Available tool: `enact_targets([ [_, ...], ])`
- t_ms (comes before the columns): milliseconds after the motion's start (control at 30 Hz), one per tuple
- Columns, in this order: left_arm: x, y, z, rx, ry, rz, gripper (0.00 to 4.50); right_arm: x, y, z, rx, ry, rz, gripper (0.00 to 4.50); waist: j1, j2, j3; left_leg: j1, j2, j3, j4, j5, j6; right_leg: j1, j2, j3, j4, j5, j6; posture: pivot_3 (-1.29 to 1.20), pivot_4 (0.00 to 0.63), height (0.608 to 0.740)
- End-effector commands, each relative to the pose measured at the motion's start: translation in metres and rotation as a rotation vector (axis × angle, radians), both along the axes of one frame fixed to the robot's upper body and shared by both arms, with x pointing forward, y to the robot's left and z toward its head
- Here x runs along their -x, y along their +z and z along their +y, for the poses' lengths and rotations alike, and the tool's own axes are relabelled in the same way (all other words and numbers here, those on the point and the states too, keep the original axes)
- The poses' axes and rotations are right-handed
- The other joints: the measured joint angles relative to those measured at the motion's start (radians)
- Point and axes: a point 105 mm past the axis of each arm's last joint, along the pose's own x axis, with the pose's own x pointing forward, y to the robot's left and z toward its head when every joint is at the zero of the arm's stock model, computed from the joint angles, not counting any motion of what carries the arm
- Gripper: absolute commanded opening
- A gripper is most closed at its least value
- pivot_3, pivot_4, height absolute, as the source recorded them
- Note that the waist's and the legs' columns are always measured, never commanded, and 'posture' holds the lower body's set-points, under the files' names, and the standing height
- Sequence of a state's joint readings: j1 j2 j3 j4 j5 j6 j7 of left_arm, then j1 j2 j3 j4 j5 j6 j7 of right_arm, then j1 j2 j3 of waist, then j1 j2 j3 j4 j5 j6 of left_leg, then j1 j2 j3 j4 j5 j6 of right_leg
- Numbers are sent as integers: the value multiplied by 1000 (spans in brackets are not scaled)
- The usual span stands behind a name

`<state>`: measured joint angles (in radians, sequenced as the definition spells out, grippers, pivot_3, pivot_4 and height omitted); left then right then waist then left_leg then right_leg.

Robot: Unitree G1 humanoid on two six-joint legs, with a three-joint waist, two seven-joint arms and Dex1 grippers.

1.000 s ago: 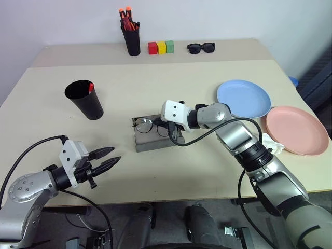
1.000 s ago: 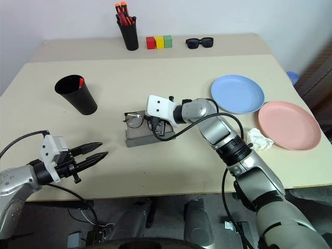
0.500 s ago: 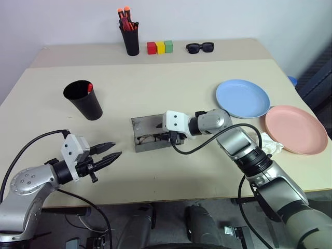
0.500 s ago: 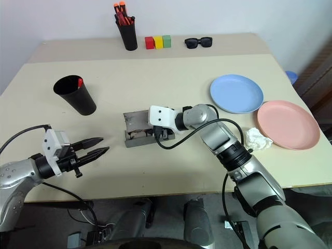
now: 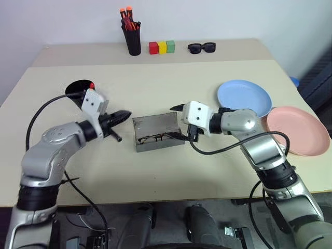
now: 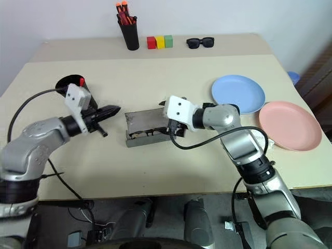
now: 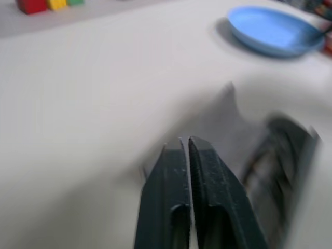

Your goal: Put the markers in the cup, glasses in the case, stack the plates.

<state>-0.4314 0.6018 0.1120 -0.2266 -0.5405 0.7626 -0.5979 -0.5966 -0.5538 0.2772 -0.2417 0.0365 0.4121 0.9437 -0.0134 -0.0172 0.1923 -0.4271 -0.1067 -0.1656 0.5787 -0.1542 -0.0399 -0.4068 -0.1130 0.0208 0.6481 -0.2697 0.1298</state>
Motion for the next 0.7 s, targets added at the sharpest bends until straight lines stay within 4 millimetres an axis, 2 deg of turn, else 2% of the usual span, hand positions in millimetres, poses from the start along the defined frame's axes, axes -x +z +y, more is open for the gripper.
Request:
enact_targets([
  [33, -24, 7, -11, -10, 60, 7, 55, 12, 16, -10, -50, -33, -50, 4055, 2, 0, 0, 0, 0, 0, 0, 0, 0, 0, 0, 0, 0, 0, 0, 0, 150, 740],
  [133, -44, 1, -22, -52, 76, 54, 55, 19, 10, -29, -52, -111, -33, 4055, 0, -1, 0, 0, 0, 1, 1, 0, 0, 0, 0, 0, 0, 0, 0, 0, 150, 740],
  [267, -55, -11, -34, -128, 39, 107, 55, 27, 2, -46, -75, -203, 3, 4055, -1, -1, 0, 0, 0, 1, 0, 0, 0, 0, 0, 0, 0, 0, 0, 0, 150, 740],
  [400, -63, -16, -44, -50, 9, 183, 55, 38, -7, -57, -104, -266, 43, 4055, 3, -1, 0, 0, 0, 1, 1, 0, 0, 0, 0, 0, 0, 0, 0, 0, 150, 740],
  [533, -60, -29, -49, -74, -56, 247, 55, 40, -10, -62, -134, -312, 51, 4055, -1, -1, 0, 0, 0, 1, 1, 0, 0, 1, -1, -1, -1, 0, 1, 0, 150, 740],
  [700, -41, -32, -56, -132, -192, 225, 55, 37, -9, -61, -147, -319, 46, 4055, -3, -1, 0, 0, 0, 1, 1, 0, 0, 1, 0, 0, 0, 0, 0, 0, 150, 740],
])
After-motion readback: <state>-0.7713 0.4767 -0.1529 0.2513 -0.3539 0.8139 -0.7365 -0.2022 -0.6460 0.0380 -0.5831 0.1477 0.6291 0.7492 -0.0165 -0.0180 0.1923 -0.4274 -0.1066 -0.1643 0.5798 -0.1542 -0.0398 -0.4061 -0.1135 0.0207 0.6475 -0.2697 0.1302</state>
